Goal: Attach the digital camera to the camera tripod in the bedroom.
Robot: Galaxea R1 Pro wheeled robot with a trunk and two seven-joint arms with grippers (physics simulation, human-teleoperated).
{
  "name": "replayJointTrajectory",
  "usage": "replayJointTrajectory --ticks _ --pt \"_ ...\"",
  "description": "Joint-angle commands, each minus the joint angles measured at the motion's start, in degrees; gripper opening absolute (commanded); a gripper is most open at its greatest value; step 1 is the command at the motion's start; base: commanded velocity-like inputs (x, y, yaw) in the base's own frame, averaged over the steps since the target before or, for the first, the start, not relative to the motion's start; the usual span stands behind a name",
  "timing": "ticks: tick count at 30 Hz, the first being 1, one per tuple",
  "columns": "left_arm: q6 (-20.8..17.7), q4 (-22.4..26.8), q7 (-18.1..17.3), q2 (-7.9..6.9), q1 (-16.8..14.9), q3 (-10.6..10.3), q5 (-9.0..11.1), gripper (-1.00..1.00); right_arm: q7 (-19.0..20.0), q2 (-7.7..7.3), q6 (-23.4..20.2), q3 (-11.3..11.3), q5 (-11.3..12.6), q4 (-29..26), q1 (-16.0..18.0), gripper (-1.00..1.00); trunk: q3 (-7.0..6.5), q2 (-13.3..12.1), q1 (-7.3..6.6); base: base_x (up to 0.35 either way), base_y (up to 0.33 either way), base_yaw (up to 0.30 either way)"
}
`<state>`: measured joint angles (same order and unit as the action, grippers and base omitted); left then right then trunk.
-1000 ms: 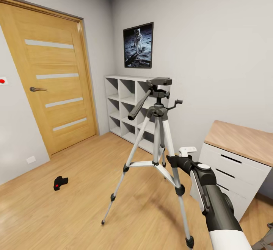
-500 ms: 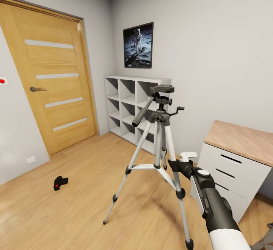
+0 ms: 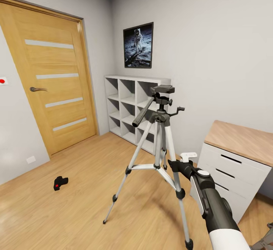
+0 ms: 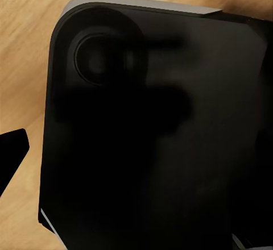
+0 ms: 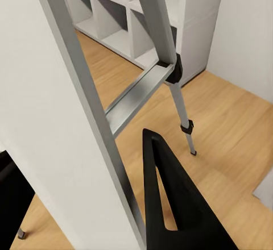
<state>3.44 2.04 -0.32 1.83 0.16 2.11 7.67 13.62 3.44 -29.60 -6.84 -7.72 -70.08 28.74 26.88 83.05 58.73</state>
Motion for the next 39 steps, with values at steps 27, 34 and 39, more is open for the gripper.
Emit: replayJointTrajectory --ticks 27,34,39 --pt "0.08 0.07 -0.03 0.01 0.02 0.17 0.41 1.00 0.50 0.09 0.86 -1.68 -0.33 5.27 0.04 -1.00 0.05 0.03 0.00 0.000 0.000 0.000" --pt "0.08 0.07 -0.03 0.01 0.02 0.17 0.41 1.00 0.54 0.08 1.54 -1.76 -0.36 5.84 0.06 -1.00 0.05 0.03 0.00 0.000 0.000 0.000" --pt "0.08 0.07 -0.03 0.01 0.02 0.17 0.41 1.00 0.59 0.08 1.62 -1.77 -0.37 5.90 0.04 -1.00 0.05 0.03 0.00 0.000 0.000 0.000"
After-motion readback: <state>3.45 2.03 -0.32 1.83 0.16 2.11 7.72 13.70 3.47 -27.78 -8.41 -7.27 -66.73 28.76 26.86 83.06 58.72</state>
